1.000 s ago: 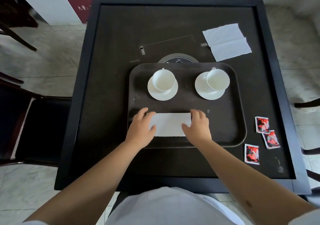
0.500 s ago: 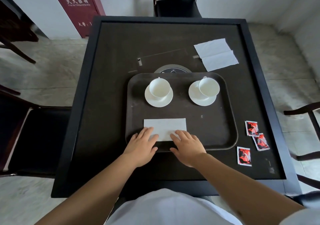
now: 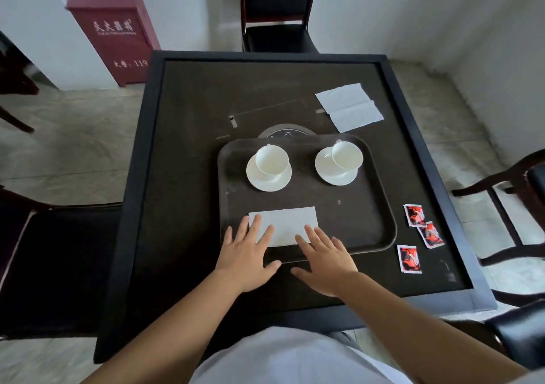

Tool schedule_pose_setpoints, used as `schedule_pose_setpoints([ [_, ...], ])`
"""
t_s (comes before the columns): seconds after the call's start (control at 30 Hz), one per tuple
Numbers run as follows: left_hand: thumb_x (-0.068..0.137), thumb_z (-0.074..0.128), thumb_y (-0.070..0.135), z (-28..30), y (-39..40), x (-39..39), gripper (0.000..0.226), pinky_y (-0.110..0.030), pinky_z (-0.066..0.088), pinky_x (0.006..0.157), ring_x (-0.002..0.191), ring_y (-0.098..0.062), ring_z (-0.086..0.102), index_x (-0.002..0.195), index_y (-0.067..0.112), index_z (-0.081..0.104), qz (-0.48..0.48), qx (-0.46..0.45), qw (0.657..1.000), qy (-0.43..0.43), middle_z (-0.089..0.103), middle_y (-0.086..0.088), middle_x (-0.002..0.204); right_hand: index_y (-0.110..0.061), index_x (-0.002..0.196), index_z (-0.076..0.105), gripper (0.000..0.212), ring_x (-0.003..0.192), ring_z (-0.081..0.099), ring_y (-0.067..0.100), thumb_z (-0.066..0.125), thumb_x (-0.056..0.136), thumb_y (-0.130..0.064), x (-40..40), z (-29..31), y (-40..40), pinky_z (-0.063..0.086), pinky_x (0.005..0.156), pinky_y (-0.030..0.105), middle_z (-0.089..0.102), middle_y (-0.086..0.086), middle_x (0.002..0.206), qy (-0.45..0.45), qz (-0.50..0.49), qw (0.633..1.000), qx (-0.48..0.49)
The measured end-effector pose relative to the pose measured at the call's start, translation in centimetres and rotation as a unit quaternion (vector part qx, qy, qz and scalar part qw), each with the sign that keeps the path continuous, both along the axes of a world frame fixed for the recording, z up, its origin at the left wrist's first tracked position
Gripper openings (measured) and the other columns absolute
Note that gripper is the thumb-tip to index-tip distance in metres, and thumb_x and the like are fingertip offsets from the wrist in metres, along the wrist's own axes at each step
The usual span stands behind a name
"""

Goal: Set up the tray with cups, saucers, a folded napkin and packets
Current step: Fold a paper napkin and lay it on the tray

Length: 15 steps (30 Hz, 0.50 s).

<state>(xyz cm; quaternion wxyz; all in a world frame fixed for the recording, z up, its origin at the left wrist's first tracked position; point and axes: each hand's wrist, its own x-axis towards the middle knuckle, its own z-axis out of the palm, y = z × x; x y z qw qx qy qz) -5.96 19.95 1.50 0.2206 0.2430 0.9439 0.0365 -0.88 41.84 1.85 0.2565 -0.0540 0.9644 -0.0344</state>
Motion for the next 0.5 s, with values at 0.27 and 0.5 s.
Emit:
schedule_pose_setpoints([
  [0.27,0.085,0.029,0.074,2.0,0.1,-1.6,0.084,-0.059,0.003,0.115,0.149,-0.034,-0.009,0.154,0.032,0.006,-0.024,0.005,0.999,0.041,-0.009,-0.007,0.164,-0.037,0.151,-0.003,0.087,0.148,-0.010,0.020,0.016,0.079,-0.084,0.4,0.8,-1.6,0.005,0.116,0.047,-0.012,-0.003,0.162,0.038,-0.102,0.994,-0.011],
  [0.5,0.084,0.034,0.071,3.6,2.4,-2.8,0.079,-0.058,0.006,0.115,0.149,-0.032,-0.002,0.151,0.036,0.011,-0.022,0.021,0.998,0.050,0.003,-0.008,0.164,-0.034,0.152,0.005,0.082,0.149,0.000,0.022,0.037,0.087,-0.073,-1.3,3.8,1.0,0.014,0.117,0.046,-0.005,-0.002,0.163,0.048,-0.138,0.989,-0.033],
])
